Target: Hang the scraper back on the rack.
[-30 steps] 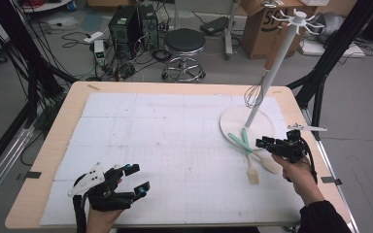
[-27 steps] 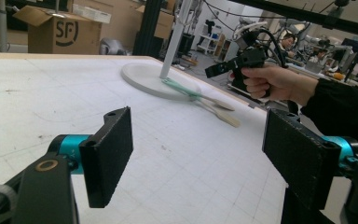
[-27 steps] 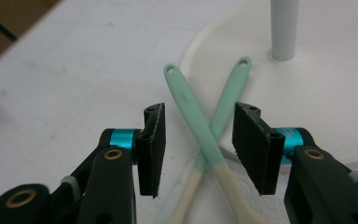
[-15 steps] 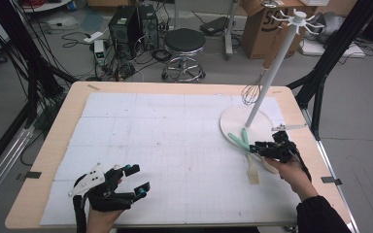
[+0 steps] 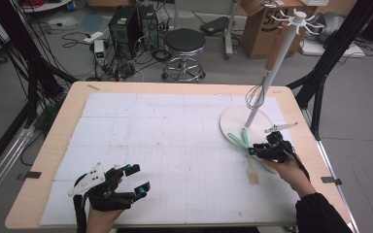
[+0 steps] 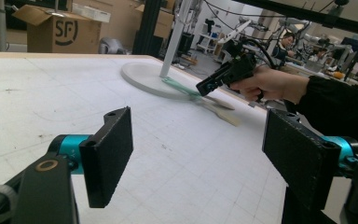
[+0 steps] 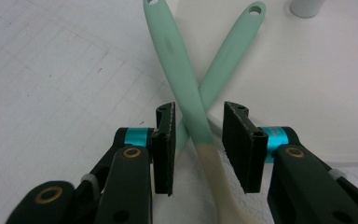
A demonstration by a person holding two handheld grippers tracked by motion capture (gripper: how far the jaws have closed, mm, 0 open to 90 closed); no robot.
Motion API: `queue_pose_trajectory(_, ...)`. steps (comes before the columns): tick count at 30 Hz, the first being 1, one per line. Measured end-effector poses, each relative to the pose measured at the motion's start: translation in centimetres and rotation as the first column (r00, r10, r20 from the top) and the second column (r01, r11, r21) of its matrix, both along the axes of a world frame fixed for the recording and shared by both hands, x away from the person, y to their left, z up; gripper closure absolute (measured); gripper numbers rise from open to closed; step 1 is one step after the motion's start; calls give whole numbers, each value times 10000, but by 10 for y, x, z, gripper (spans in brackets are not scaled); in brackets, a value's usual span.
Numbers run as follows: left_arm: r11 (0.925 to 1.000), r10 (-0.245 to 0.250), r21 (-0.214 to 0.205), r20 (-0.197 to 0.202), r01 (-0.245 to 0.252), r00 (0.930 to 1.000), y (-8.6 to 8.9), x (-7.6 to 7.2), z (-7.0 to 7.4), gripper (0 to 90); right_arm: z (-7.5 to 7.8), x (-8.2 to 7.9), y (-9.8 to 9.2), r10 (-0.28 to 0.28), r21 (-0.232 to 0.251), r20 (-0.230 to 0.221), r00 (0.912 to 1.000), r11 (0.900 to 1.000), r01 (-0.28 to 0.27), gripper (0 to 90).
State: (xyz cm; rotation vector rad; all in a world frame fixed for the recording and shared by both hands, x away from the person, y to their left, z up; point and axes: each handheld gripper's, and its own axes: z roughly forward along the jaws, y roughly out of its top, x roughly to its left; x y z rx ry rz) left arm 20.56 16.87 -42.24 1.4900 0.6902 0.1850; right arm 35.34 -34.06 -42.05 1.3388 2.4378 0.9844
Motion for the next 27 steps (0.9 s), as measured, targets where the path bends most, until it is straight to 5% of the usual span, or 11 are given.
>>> queue_pose_trajectory(15,10000,-8,-43,0,8,10000,0,1,0,251,-2,2,1,181,-279,-277,9995,9994,-189,682)
queue_pose_trajectory(27,10000,-14,-61,2,15,10000,0,1,0,251,-8,12,-11,57,685,-1360,9907,9976,36,700)
